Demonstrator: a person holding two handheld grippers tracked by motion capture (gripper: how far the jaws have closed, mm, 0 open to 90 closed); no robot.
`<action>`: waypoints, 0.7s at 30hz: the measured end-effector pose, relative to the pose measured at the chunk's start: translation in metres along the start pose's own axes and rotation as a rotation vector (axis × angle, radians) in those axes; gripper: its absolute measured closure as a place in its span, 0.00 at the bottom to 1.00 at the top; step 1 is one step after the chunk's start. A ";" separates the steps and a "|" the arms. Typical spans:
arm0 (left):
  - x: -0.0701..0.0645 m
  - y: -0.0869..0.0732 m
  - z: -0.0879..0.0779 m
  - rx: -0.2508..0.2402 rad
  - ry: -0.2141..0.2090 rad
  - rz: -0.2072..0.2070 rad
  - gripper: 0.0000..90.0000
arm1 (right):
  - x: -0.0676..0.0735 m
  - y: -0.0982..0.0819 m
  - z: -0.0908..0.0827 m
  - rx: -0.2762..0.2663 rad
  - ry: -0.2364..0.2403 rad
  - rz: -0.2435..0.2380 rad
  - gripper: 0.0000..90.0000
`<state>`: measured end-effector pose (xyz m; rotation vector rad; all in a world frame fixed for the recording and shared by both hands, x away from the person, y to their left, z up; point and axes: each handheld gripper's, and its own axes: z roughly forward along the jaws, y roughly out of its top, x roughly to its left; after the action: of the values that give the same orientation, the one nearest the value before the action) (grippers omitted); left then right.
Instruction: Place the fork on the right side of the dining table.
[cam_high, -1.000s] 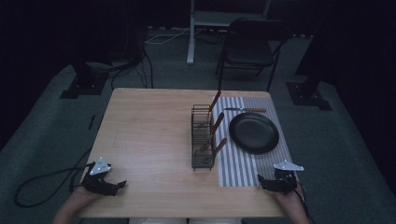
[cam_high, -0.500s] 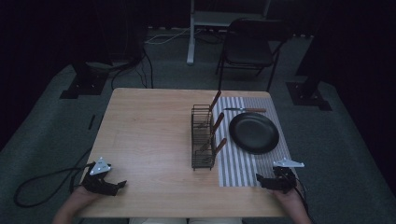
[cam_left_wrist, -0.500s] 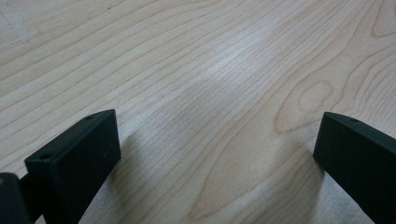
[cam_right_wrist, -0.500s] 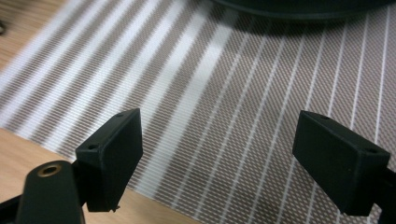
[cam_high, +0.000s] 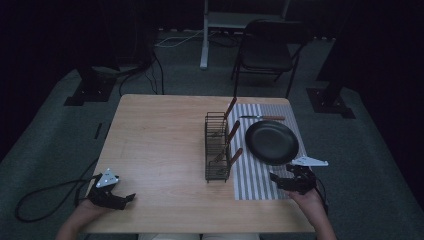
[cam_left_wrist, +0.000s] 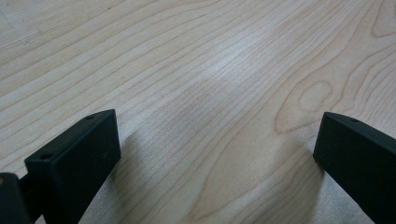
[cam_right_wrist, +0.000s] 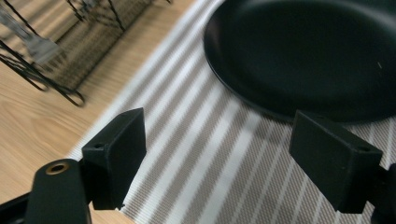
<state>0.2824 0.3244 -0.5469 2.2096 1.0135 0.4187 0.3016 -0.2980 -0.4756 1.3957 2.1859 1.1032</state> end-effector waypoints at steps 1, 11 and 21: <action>0.000 0.000 0.000 0.000 0.000 0.000 0.01 | 0.001 0.003 0.000 -0.005 0.000 -0.005 0.23; 0.000 0.000 0.000 0.000 0.000 0.000 0.01 | 0.012 0.035 0.000 -0.045 0.036 -0.042 0.23; 0.000 0.000 0.000 0.000 0.000 0.000 0.01 | 0.025 0.066 0.002 -0.076 0.072 -0.085 0.23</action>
<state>0.2824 0.3244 -0.5469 2.2097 1.0135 0.4187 0.3325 -0.2601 -0.4241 1.2374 2.2062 1.2097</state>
